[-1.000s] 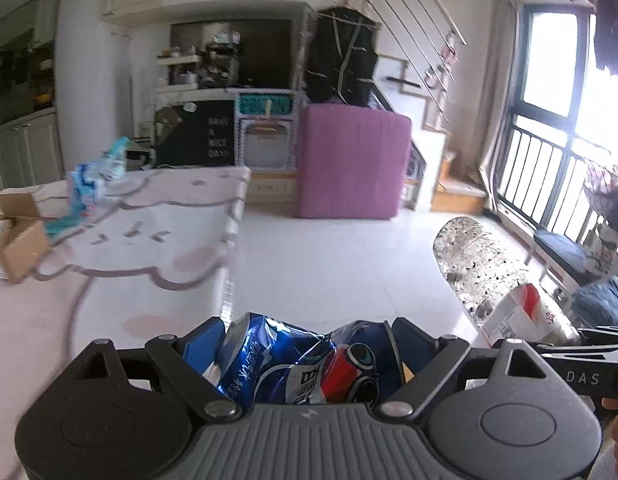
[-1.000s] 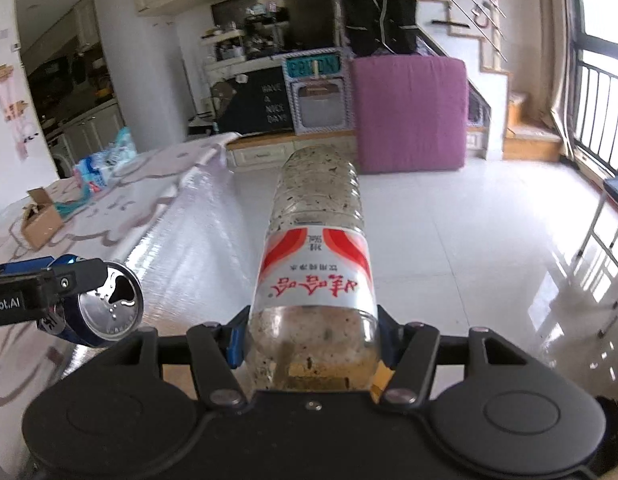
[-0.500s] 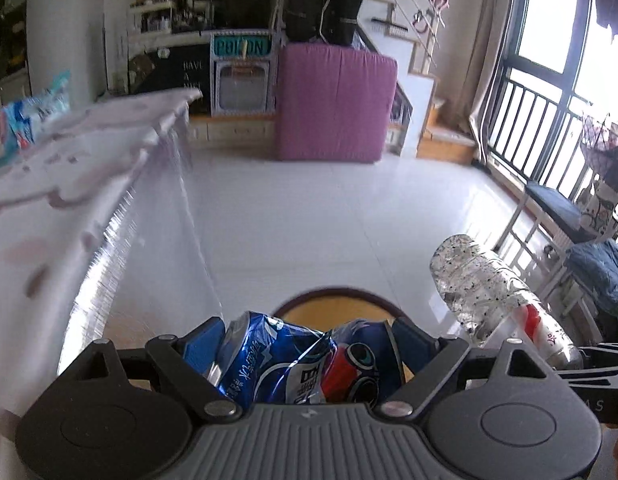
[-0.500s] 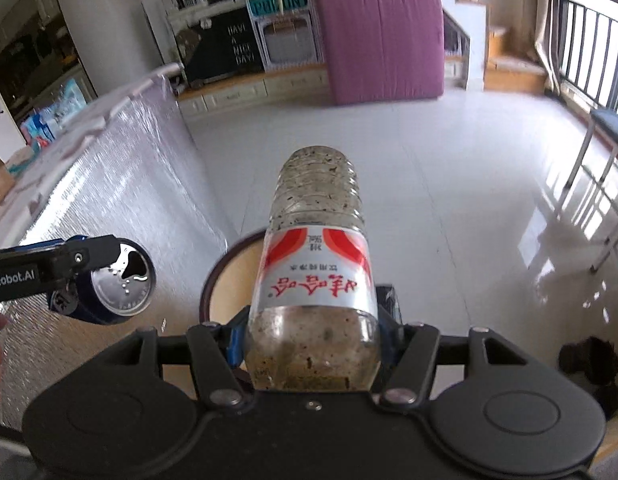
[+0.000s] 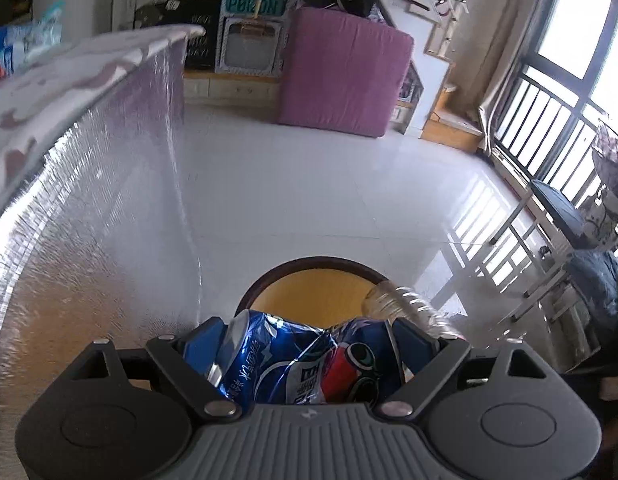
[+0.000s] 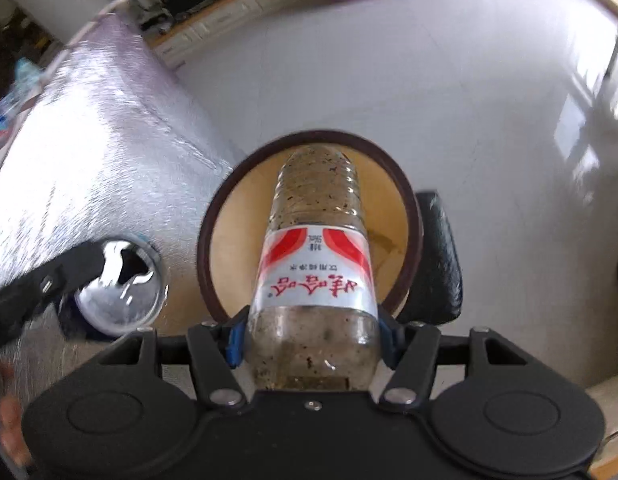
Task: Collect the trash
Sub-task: 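Carry the Pepsi can and plastic bottle with both tools over the wastebasket, then open the right tool to drop the bottle while the left tool drops the can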
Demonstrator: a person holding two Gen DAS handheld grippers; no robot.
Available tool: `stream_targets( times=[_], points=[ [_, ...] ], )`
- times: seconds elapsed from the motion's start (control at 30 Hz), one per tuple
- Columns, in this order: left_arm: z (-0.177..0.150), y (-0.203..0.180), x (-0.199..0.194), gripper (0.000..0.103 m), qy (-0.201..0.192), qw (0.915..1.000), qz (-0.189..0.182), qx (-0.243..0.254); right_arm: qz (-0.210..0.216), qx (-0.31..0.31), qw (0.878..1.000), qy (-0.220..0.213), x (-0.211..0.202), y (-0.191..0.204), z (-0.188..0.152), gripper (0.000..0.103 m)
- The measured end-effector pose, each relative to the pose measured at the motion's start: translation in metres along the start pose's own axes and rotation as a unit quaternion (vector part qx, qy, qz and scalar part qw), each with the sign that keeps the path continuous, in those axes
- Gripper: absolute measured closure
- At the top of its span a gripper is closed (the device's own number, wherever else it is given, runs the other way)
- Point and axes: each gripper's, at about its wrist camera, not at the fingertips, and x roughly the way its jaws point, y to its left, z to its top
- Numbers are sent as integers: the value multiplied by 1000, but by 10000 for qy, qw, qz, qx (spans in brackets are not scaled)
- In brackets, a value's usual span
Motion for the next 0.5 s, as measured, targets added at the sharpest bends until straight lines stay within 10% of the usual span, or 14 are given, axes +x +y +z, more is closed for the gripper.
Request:
stream_targets(
  times=[0.4, 0.5],
  points=[
    [-4, 4, 17, 14, 155, 9995, 5, 275, -62, 604, 9977, 318, 76, 5, 43, 40],
    [-6, 1, 23, 14, 270, 9988, -143, 391, -18, 658, 9978, 56, 75, 3, 44, 20]
  ],
)
